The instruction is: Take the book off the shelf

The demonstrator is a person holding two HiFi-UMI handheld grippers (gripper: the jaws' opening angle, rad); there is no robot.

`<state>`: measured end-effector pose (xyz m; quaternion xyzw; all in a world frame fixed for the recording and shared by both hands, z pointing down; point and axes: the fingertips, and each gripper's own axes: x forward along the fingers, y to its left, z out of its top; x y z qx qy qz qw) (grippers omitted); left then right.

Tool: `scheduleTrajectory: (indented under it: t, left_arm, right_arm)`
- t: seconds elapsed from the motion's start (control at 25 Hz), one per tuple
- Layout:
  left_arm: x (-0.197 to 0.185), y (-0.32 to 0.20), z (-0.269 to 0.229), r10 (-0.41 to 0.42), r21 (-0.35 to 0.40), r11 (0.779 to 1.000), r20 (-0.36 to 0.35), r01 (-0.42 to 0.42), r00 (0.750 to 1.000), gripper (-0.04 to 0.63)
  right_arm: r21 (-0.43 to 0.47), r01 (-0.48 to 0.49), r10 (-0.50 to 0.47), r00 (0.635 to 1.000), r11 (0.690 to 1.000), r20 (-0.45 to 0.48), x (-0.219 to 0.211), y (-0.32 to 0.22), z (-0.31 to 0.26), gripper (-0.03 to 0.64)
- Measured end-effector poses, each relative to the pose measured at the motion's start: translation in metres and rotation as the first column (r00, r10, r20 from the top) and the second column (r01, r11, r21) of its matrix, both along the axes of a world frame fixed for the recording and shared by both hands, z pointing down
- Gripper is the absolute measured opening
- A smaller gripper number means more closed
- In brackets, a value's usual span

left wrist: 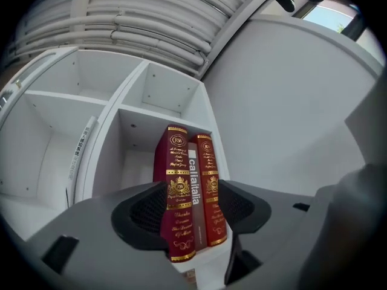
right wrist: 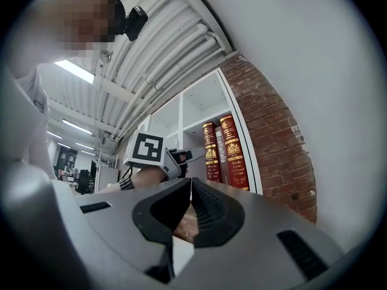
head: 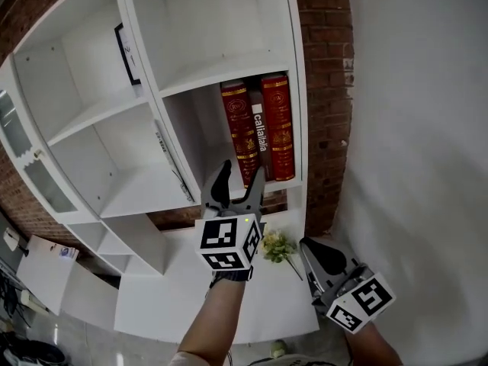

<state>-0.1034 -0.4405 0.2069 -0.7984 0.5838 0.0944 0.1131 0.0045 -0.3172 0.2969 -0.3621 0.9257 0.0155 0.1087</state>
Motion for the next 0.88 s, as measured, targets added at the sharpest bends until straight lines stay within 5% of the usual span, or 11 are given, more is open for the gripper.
scheduleTrajectory:
  t: [0.44,0.88]
  left_arm:
    - [-0.003,-0.081,0.01,-0.055,-0.059,0.997,0.029,0.057,0.998,0.295]
    - [-0.025,-0.082,0.002,-0.088,-0.013,0.996,0.065,0.089,0.994,0.295]
  right_arm:
    - [-0.047,-0.071,0.071,0.997,0.996,-0.009,0.015,-0.045,0.015,0.018]
    - [-0.084,-0.048,0.047,0.999,0.995,-0.011,0.001,-0.07,0.028,0.018]
